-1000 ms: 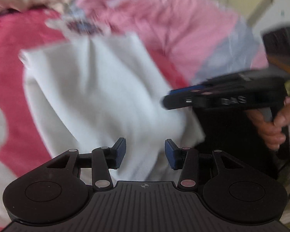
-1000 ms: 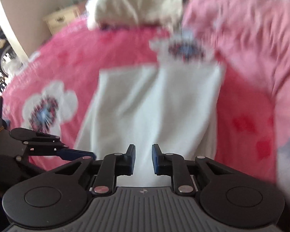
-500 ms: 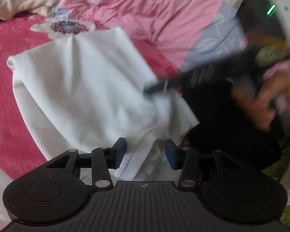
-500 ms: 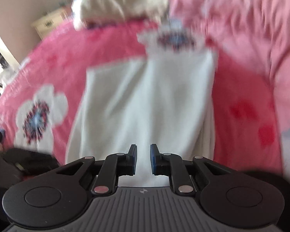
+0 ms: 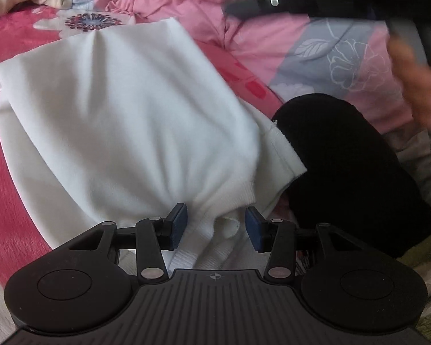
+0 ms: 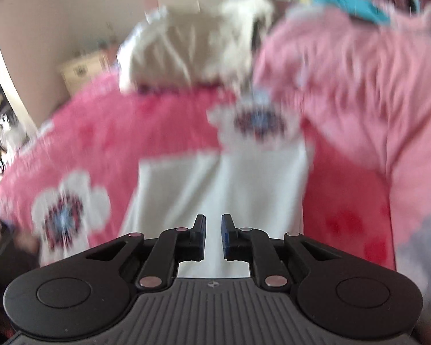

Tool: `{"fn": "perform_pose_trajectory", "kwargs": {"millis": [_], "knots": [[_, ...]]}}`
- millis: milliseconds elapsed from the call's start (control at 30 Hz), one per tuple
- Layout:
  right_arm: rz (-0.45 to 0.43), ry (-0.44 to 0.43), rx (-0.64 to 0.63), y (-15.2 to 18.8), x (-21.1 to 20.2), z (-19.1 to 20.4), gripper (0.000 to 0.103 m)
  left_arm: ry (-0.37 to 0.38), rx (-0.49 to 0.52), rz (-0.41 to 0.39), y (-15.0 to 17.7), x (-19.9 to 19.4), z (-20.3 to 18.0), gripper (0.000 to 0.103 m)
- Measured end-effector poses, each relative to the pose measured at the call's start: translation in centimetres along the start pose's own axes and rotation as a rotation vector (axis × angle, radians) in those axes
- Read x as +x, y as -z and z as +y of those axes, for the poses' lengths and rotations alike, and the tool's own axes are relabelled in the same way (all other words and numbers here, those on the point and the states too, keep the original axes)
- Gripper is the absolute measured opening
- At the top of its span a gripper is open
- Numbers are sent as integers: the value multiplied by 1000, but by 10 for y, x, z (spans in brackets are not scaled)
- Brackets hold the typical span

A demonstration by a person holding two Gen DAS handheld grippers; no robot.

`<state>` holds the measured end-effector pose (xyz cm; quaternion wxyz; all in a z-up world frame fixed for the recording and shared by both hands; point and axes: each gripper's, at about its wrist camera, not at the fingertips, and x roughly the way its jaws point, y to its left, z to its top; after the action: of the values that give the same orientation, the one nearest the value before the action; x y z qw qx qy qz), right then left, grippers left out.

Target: Fold clothes

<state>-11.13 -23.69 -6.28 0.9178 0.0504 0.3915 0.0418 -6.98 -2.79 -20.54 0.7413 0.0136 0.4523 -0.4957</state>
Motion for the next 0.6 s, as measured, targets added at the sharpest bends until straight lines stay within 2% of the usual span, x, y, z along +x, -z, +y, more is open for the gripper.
{"fn": "perform_pose_trajectory", "kwargs": {"millis": [67,167,267,367,467,533,600], "knots": [[-28,-14,24,-9,6,1,13,-3,-7,-5,1,-1,-1,45],[-3,-49,69,-9,30,0,14,-6,-17,-10,2,-2,0,45],[81,-45,67,16,58,0,12,-7,-15,-17,6,-5,0,45],[270,-49,53,52,93,-3,11,24,-41,0,5,-16,6,45],[275,-50,10,69,97,-2,8,46,-39,-2,-6,-42,21,45],[285,-51,1,66,98,-2,8,15,-43,-32,-16,-61,38,45],[304,-60,17,63,100,-5,8,-71,-60,-78,-28,-72,62,45]]}}
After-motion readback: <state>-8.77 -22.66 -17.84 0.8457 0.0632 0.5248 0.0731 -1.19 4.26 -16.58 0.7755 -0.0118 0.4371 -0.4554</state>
